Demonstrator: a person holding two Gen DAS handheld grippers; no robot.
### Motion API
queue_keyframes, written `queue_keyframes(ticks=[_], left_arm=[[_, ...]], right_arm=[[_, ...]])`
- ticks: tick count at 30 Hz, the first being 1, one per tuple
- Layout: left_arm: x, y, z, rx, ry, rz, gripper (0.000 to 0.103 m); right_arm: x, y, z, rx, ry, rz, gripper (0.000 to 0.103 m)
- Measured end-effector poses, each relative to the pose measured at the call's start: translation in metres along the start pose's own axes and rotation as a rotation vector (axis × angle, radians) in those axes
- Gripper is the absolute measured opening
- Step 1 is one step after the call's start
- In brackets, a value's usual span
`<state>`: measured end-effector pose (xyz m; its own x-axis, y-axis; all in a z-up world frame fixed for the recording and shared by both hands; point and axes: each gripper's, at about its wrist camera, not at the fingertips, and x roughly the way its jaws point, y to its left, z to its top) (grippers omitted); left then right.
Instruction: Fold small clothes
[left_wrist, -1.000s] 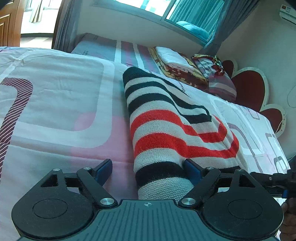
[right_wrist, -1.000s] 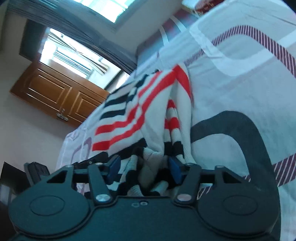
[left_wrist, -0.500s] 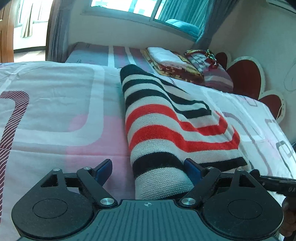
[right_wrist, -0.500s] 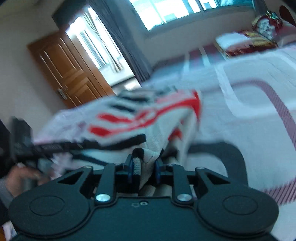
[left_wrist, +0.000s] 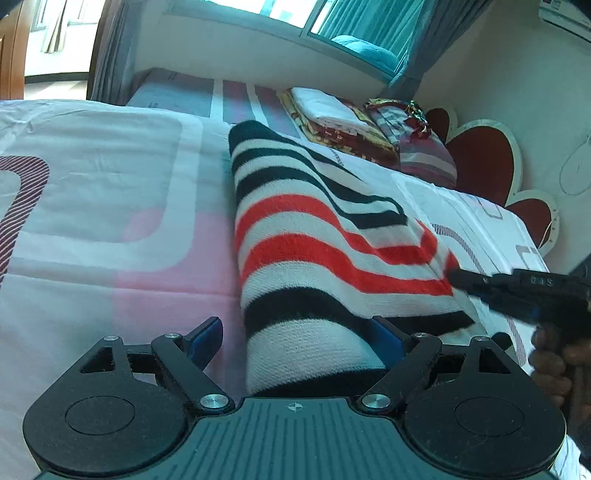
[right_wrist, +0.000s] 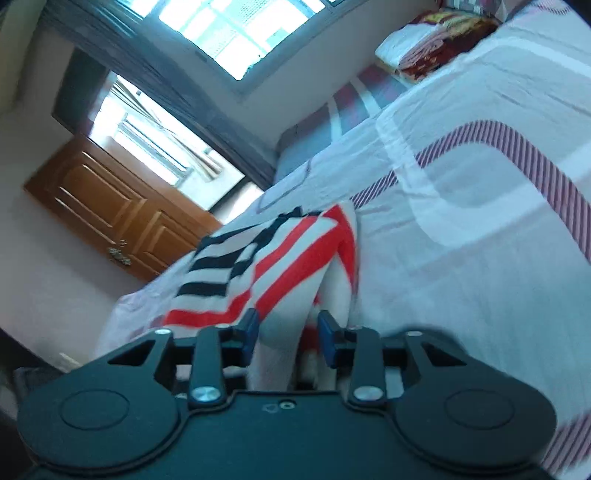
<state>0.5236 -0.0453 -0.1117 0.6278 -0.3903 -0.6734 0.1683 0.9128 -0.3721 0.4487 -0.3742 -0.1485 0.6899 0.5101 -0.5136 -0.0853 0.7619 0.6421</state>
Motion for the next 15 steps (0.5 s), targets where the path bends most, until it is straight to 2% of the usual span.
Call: queue_keyframes(ticks=[1, 2, 4, 7, 9, 10, 11, 15], left_arm=[[0.001, -0.002, 0.0, 0.007, 0.003, 0.004, 0.086], [0.002, -0.006, 0.0, 0.018, 0.005, 0.009, 0.086], [0.007, -0.011, 0.0, 0.033, 0.01, 0.017, 0.086], [0.007, -0.015, 0.001, 0.041, 0.013, 0.028, 0.086], [-0.003, -0.014, 0.001, 0.05, -0.013, 0.029, 0.086], [-0.009, -0.01, 0.002, 0.045, -0.029, 0.019, 0.086], [-0.016, -0.006, 0.002, 0.036, -0.045, 0.015, 0.086], [-0.035, 0.008, 0.002, 0.006, -0.075, 0.003, 0.086]], right_arm=[[0.002, 0.005, 0.001, -0.046, -0.008, -0.008, 0.008], [-0.002, 0.013, 0.001, -0.117, -0.052, -0.011, 0.008], [-0.004, 0.022, 0.008, -0.159, -0.094, -0.01, 0.007], [0.015, 0.017, 0.009, -0.175, -0.031, -0.101, 0.008], [0.012, 0.015, 0.002, -0.16, -0.004, -0.107, 0.013], [0.003, 0.014, 0.0, -0.129, -0.016, -0.108, 0.026], [-0.013, 0.016, -0.003, -0.105, -0.042, -0.103, 0.034], [-0.058, 0.019, -0.025, -0.054, -0.026, -0.01, 0.037]])
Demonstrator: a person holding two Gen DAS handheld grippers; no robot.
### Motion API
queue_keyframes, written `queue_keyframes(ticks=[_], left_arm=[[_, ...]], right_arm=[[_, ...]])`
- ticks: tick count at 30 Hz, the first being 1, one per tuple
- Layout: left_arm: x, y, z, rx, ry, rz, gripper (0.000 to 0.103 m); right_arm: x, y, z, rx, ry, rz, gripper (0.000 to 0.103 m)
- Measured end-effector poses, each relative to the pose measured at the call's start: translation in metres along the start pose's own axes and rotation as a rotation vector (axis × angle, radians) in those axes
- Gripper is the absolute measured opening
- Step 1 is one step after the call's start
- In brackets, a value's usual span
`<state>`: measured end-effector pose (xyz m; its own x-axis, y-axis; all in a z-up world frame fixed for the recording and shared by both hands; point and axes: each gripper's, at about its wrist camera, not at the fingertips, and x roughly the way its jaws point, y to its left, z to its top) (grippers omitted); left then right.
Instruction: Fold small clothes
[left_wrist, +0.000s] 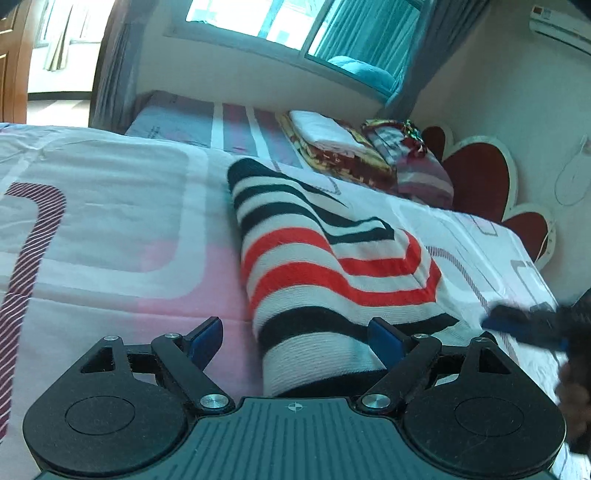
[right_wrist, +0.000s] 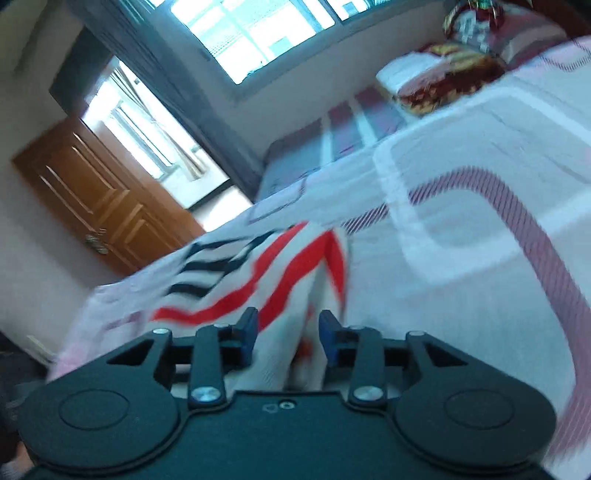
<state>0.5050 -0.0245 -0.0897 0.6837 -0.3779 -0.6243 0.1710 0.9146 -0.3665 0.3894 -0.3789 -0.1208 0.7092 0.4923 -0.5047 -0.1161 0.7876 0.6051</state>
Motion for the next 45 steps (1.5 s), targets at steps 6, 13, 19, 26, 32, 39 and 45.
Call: queue_keyframes(ticks=[6, 13, 19, 26, 32, 39, 45], left_arm=[[0.009, 0.004, -0.003, -0.008, 0.042, 0.007, 0.086], [0.001, 0.012, 0.0, -0.091, 0.008, -0.043, 0.086], [0.001, 0.016, -0.007, -0.082, 0.044, -0.025, 0.086], [0.013, 0.025, -0.029, -0.058, 0.049, -0.007, 0.096], [0.0, 0.011, -0.019, -0.005, 0.05, 0.05, 0.098], [-0.012, 0.019, -0.032, 0.014, 0.084, 0.091, 0.098], [-0.009, 0.009, -0.037, 0.061, 0.104, 0.105, 0.098]], right_arm=[[-0.005, 0.011, -0.028, 0.012, 0.107, 0.018, 0.034], [-0.001, 0.025, -0.037, -0.084, 0.098, -0.046, 0.012], [-0.011, 0.024, -0.034, -0.098, 0.098, -0.031, 0.012], [0.001, 0.01, -0.039, -0.102, 0.124, -0.06, 0.01], [-0.002, 0.011, -0.039, -0.072, 0.116, -0.057, 0.019], [-0.024, 0.031, -0.011, -0.149, -0.006, -0.071, 0.029], [0.032, 0.049, -0.022, -0.325, 0.04, -0.143, 0.031]])
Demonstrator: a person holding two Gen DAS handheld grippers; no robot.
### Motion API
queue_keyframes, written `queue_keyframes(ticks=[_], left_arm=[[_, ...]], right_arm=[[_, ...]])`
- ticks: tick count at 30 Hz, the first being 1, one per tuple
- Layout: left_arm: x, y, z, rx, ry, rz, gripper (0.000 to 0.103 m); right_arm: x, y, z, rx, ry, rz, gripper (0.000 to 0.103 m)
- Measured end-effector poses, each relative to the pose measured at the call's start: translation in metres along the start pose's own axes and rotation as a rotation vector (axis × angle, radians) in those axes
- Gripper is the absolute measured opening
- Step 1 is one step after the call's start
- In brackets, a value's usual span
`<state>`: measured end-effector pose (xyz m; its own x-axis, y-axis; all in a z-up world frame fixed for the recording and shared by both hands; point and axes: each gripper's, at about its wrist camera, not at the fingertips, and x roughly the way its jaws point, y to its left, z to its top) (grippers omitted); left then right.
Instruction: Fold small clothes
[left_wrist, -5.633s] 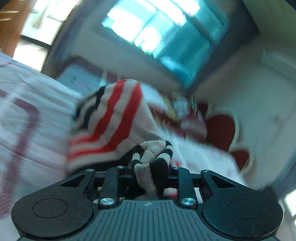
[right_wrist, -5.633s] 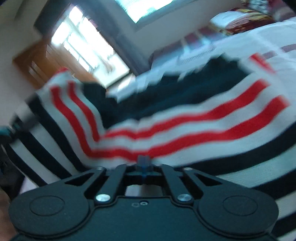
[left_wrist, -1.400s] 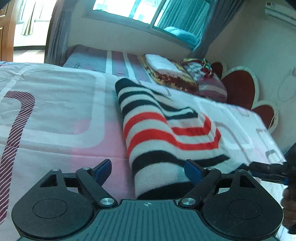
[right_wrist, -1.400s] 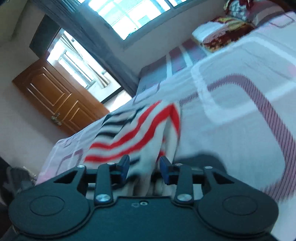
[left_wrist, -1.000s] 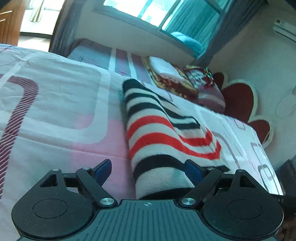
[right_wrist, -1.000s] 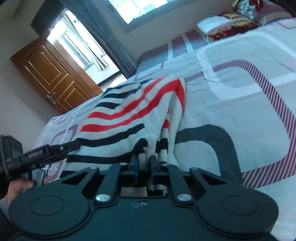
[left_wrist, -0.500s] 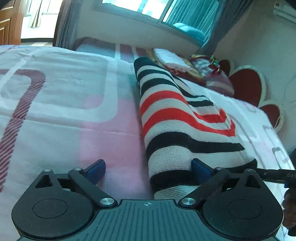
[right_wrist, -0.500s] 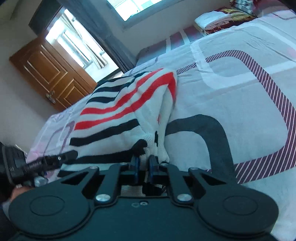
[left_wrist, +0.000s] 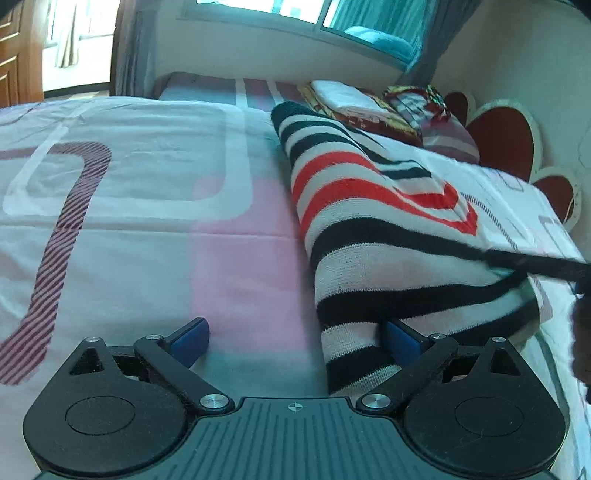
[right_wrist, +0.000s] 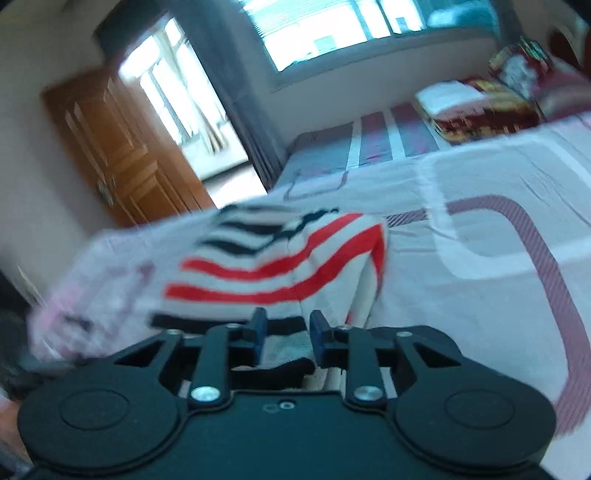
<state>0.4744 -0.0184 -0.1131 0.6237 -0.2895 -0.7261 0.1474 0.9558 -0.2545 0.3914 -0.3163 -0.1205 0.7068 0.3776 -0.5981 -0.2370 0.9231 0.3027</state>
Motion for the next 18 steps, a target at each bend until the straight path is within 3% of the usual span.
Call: queue_keyframes(ticks=[3, 7, 13, 15, 16, 18], left_arm=[[-0.012, -0.002, 0.017, 0.043, -0.03, -0.001, 0.098], [-0.003, 0.0, 0.052, 0.054, -0.081, -0.011, 0.098], [0.042, 0.005, 0.082, -0.014, -0.025, -0.059, 0.098], [0.045, 0.001, 0.086, -0.001, -0.025, -0.066, 0.098], [0.047, -0.004, 0.089, 0.021, -0.03, -0.063, 0.098], [0.058, -0.01, 0.096, 0.059, -0.014, -0.051, 0.098]], right_arm=[[0.01, -0.002, 0.0, -0.006, 0.007, -0.044, 0.024], [0.004, -0.015, 0.023, 0.075, -0.079, -0.046, 0.04], [0.055, -0.054, 0.05, 0.256, -0.027, -0.006, 0.037], [0.067, -0.052, 0.053, 0.204, -0.006, -0.028, 0.026], [0.067, -0.046, 0.054, 0.132, -0.03, -0.046, 0.013], [0.064, -0.032, 0.057, 0.01, -0.071, -0.088, 0.012]])
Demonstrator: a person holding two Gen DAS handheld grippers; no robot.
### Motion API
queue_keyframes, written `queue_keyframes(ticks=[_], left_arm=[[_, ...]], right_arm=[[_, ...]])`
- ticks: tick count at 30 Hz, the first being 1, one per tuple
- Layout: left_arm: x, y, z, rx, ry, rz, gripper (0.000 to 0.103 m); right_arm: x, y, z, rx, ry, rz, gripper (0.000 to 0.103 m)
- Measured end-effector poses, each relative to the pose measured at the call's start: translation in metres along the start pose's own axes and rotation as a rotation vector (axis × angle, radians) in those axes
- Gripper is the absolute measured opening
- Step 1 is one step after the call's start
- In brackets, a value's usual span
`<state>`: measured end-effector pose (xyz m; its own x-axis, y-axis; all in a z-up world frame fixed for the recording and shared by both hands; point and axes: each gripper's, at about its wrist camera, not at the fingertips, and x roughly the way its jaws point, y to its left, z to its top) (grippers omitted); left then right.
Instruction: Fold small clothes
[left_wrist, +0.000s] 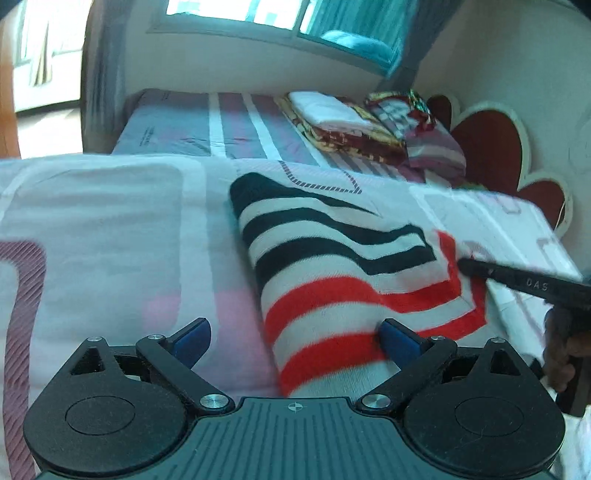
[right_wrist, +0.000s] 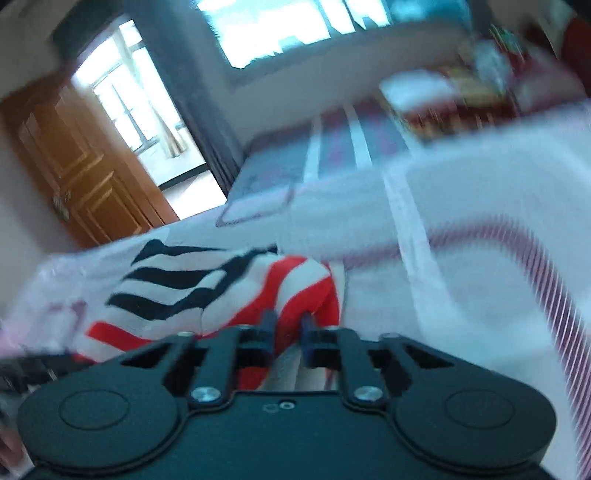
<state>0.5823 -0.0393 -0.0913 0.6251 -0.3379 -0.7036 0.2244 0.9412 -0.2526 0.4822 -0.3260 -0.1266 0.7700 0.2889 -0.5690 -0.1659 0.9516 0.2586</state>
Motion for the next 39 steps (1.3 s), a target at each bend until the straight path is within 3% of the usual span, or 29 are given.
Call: queue_keyframes(ticks=[2, 4, 8, 9, 11, 15, 17, 18, 21, 25, 27, 28, 29, 32, 34, 37, 39], left_arm=[[0.018, -0.006, 0.001, 0.034, 0.068, 0.01, 0.098], [0.029, -0.013, 0.0, 0.054, 0.074, -0.003, 0.1], [0.032, -0.019, -0.001, 0.061, 0.073, 0.018, 0.103], [0.031, -0.02, -0.001, 0.064, 0.076, 0.019, 0.103], [0.031, -0.019, 0.0, 0.067, 0.079, 0.019, 0.103], [0.032, -0.015, 0.001, 0.061, 0.071, 0.017, 0.103], [0.032, -0.015, 0.001, 0.06, 0.067, 0.018, 0.103], [0.032, -0.015, 0.001, 0.061, 0.066, 0.02, 0.103], [0.031, -0.016, 0.0, 0.065, 0.064, 0.027, 0.103], [0.018, -0.017, 0.005, 0.078, 0.049, 0.053, 0.103], [0.001, -0.01, 0.005, 0.059, 0.026, 0.013, 0.103], [-0.003, -0.003, 0.003, 0.037, 0.037, -0.011, 0.103], [-0.007, 0.006, 0.0, 0.011, 0.053, -0.05, 0.103], [-0.011, 0.029, -0.01, -0.044, 0.089, -0.172, 0.1], [-0.008, 0.044, -0.015, -0.131, 0.126, -0.291, 0.084], [0.001, 0.05, -0.022, -0.191, 0.171, -0.382, 0.08], [0.009, 0.048, -0.025, -0.198, 0.199, -0.429, 0.08]], right_arm=[[0.007, 0.007, -0.002, -0.101, -0.018, -0.037, 0.011], [0.024, 0.007, -0.008, -0.154, 0.031, -0.081, 0.011], [0.029, 0.001, -0.014, -0.118, 0.018, -0.078, 0.01], [0.029, 0.001, -0.013, -0.109, 0.026, -0.078, 0.012], [0.021, 0.002, -0.006, -0.094, 0.018, -0.107, 0.03], [-0.012, 0.01, 0.001, -0.059, -0.059, -0.055, 0.032], [-0.02, 0.021, -0.004, -0.081, -0.055, -0.027, 0.05], [-0.018, 0.024, -0.006, -0.097, -0.041, -0.015, 0.053], [0.005, 0.036, -0.023, -0.21, 0.073, -0.072, 0.047], [-0.001, 0.032, -0.017, -0.119, 0.066, -0.06, 0.05], [-0.018, 0.025, -0.011, -0.059, 0.052, -0.015, 0.062], [-0.026, 0.019, -0.008, -0.029, 0.054, 0.025, 0.075], [-0.033, 0.008, -0.007, 0.013, 0.073, 0.069, 0.077], [-0.04, -0.032, -0.013, 0.197, 0.176, 0.181, 0.075], [-0.04, -0.054, -0.022, 0.324, 0.223, 0.259, 0.074], [-0.032, -0.077, -0.034, 0.477, 0.28, 0.346, 0.073], [-0.025, -0.08, -0.041, 0.513, 0.314, 0.357, 0.073]])
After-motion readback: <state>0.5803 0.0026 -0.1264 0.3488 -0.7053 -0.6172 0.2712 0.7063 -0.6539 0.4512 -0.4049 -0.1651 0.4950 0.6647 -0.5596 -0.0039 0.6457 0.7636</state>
